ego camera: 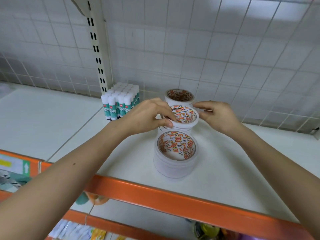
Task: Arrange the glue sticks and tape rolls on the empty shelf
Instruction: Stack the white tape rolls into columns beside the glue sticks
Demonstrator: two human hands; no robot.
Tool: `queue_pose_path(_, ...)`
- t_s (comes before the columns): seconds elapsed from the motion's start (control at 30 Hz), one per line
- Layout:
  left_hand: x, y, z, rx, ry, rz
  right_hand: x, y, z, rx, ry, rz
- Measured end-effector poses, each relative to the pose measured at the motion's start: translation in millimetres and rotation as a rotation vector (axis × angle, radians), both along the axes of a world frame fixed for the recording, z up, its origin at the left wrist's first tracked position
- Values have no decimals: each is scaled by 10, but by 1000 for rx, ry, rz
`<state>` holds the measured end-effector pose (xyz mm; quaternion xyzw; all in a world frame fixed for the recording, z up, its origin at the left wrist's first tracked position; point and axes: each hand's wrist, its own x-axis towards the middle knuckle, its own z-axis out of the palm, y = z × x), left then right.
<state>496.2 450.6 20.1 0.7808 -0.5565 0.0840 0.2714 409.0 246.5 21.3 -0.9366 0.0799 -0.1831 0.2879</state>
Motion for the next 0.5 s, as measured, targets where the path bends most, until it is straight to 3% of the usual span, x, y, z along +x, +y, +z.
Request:
queue_pose_path(0.23, 37, 66, -37, -47, 153, 91, -94, 86, 69, 348, 142, 51)
queue_pose_path(0.33, 26, 65, -74, -78, 306, 165, -151, 128, 87, 372, 244, 146)
queue_pose_path(0.5, 8, 5, -132, -105, 482, 215, -155, 148, 58, 381, 221, 142)
